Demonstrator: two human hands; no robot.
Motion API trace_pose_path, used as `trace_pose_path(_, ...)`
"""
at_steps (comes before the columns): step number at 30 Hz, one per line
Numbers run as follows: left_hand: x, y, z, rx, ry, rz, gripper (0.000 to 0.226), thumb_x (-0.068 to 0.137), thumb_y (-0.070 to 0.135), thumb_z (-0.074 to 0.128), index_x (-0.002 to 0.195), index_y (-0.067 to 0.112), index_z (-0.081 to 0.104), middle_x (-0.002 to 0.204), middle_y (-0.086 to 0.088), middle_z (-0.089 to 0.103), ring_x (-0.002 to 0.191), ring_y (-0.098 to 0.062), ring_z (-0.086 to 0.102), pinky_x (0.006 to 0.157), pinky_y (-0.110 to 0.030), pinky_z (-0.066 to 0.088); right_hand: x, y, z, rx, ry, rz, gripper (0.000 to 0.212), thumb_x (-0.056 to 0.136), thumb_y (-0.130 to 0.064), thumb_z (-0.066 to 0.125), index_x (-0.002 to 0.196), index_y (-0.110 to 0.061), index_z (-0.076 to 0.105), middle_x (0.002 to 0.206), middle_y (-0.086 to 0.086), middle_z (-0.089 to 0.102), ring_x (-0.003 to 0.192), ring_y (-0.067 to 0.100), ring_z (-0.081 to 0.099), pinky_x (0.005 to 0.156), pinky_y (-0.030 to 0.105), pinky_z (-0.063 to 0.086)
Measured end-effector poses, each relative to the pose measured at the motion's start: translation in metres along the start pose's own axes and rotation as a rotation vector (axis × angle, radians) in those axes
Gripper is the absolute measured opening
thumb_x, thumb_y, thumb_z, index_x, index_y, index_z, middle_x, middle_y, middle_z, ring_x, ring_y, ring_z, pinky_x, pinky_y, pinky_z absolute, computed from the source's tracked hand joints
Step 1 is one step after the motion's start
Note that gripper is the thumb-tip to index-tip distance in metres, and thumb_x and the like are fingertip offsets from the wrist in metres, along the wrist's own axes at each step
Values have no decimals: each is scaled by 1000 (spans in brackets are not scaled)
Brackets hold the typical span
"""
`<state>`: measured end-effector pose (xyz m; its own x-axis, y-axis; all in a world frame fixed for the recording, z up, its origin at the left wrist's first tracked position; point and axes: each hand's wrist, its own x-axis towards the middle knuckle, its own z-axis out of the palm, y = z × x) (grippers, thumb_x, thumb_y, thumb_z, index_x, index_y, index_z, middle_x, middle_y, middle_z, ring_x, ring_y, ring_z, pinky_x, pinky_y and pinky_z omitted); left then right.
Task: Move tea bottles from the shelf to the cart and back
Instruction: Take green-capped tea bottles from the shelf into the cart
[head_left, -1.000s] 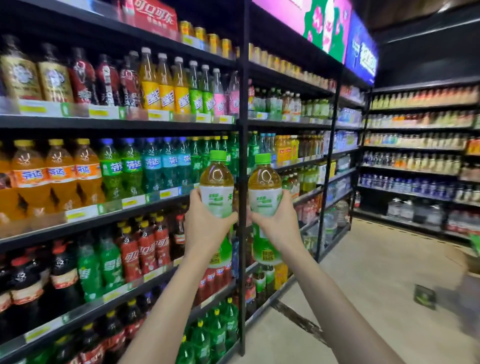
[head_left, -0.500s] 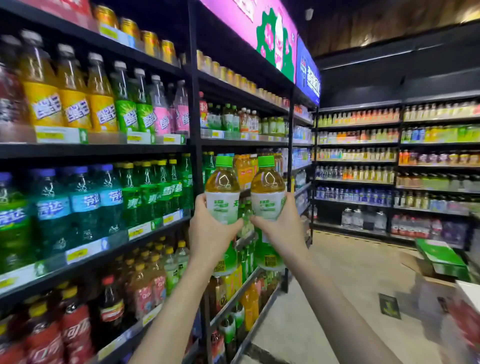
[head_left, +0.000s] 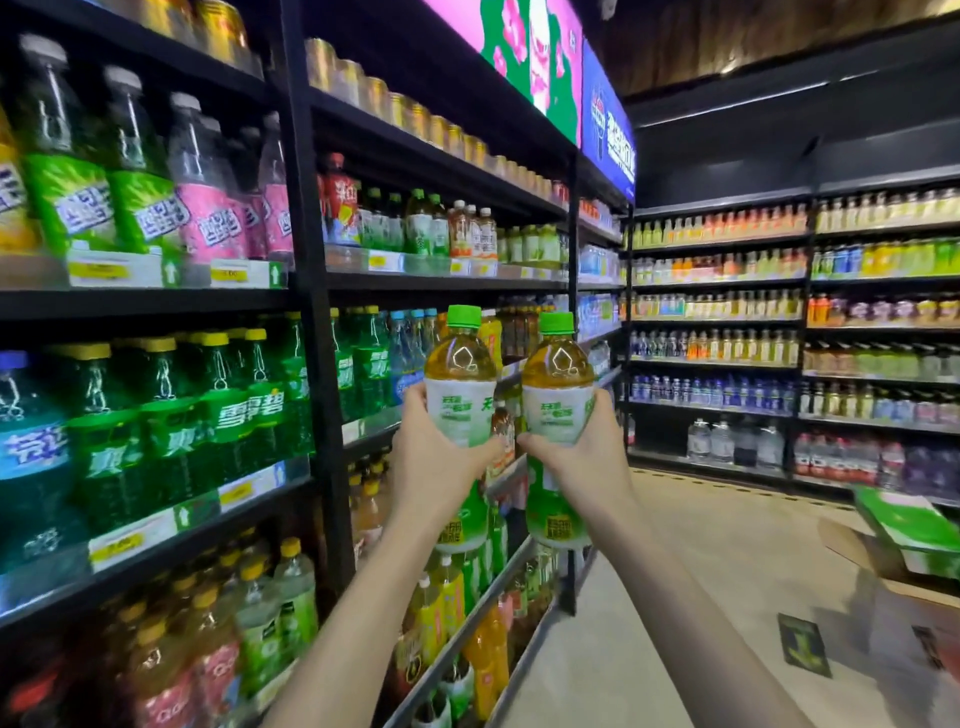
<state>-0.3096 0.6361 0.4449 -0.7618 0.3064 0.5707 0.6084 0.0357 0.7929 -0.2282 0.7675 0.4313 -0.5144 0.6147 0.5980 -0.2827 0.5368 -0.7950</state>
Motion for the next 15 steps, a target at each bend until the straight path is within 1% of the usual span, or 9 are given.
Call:
trace_pose_path(1,10,-2,12,7,5,-6,65,70,16,89,116,26,44,94,17,58,72,12,57,55,-5,44,14,11,-1,8,-8,5,64,75,-12,82,126,-15,43,102,-3,64,87,9,67,76,28,57)
trace_pose_path(3,31,-7,34,32,19,-13,65,69,17,90,114,26,44,97,16,59,79,8,58,55,-9,43,43,31,-3,8,-29,9,69,74,-17,84,128,-15,42,111,2,64,100,21,66,87,42,57)
trace_pose_path(5,55,-14,57,49,47,-15,64,67,20,91,113,25,46,101,11,62,85,1,61,63,-16,47,73,48,-4,10,-53,8,72,73,-23,84,130,-17,40,118,4,62,108,24,63,93,48,54)
trace_pose_path(6,67,-18,68,55,62,-22,65,67,21,92,113,25,47,102,10,64,86,-2,63,68,-23,51,88,56,-6,27,-71,7,71,74,-22,85,129,-17,40,118,4,61,108,22,63,93,46,54)
trace_pose_path(7,79,-22,79,57,76,-28,65,66,21,92,113,25,47,103,9,64,88,-5,64,73,-28,54,102,64,-7,44,-84,5,69,75,-19,85,128,-17,41,116,2,61,105,17,64,89,38,56)
trace_pose_path(9,101,-28,99,50,100,-29,67,65,21,92,115,25,48,103,9,65,91,-8,65,79,-35,56,126,77,-9,80,-115,-6,61,76,-9,83,121,-17,43,109,-1,62,90,-2,64,74,15,53)
trace_pose_path(10,111,-31,108,44,111,-25,67,64,20,93,115,25,48,104,9,66,92,-8,66,80,-35,56,138,84,-10,93,-127,-17,59,76,-5,82,120,-16,44,107,-3,63,84,-8,63,68,9,50)
trace_pose_path(12,130,-37,123,39,133,-10,67,64,18,92,114,26,49,103,9,67,91,-7,66,77,-30,55,162,95,-9,120,-146,-38,59,76,-1,82,120,-14,44,103,-5,63,78,-13,62,63,6,47)
trace_pose_path(15,156,-45,134,51,164,8,66,65,16,92,114,23,49,98,11,66,83,1,64,66,-18,48,194,109,-3,156,-164,-33,55,77,-3,82,116,-15,45,97,-8,62,74,-12,62,62,10,49)
